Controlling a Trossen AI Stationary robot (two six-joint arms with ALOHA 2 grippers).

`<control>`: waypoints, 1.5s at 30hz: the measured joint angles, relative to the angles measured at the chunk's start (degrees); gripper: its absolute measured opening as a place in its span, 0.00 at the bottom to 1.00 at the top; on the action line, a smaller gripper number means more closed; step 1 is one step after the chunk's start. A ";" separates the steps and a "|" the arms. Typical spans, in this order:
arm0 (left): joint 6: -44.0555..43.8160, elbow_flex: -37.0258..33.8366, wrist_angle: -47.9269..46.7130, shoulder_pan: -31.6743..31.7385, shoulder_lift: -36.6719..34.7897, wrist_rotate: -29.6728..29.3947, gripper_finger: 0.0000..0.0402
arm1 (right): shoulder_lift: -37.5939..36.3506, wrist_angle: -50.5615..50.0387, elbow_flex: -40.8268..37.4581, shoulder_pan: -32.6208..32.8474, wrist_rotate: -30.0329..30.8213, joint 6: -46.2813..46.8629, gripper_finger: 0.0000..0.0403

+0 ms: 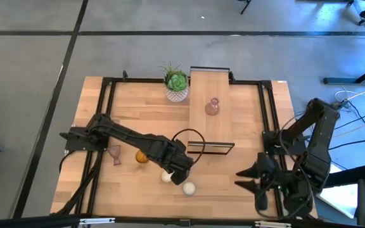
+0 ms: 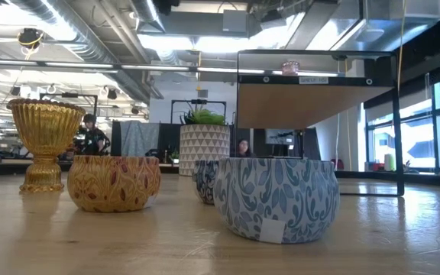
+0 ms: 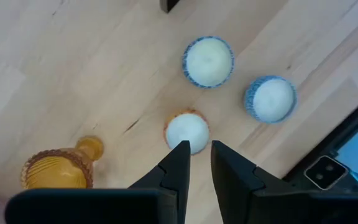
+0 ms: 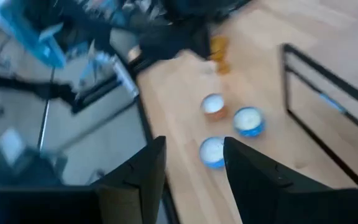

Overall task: Pick & Place candle stick holders
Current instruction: Put the orange patterned scented candle on the shelf

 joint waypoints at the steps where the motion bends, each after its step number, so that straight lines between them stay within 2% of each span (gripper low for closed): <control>1: 0.57 0.00 0.54 0.44 0.00 0.26 0.15 | -1.24 -0.04 -2.70 0.41 1.55 3.42 0.41; 5: 2.63 0.00 4.16 2.86 0.00 1.31 0.15 | -5.93 -0.09 -10.48 1.24 6.25 14.66 0.41; 12: 12.69 0.00 22.94 7.41 0.00 8.32 0.15 | -8.81 0.29 -11.82 1.00 7.66 13.11 0.41; 15: 14.29 0.00 21.72 9.35 0.00 8.87 0.15 | -9.05 0.19 -11.81 1.00 7.77 12.22 0.41; 19: 14.53 0.00 13.01 10.28 0.00 11.06 0.15 | -9.05 -0.15 -11.82 1.00 7.55 11.91 0.41; 21: 14.55 -0.17 7.54 10.12 0.11 9.63 0.15 | -9.03 -0.62 -11.81 1.00 7.55 11.91 0.41; 24: 13.71 -2.12 4.91 9.68 0.52 8.20 0.15 | -9.03 -1.21 -11.79 1.00 7.53 11.93 0.41; 35: 6.37 -16.79 17.23 4.76 0.57 6.63 0.15 | -8.99 -2.24 -11.79 0.74 7.33 12.12 0.41; 41: 3.11 -20.10 22.96 4.06 0.57 6.80 0.15 | -8.99 -2.26 -11.79 0.25 7.35 12.10 0.41; 45: 2.55 -20.13 23.19 3.87 0.57 2.33 0.15 | -8.97 -2.26 -11.79 -0.40 7.16 12.03 0.41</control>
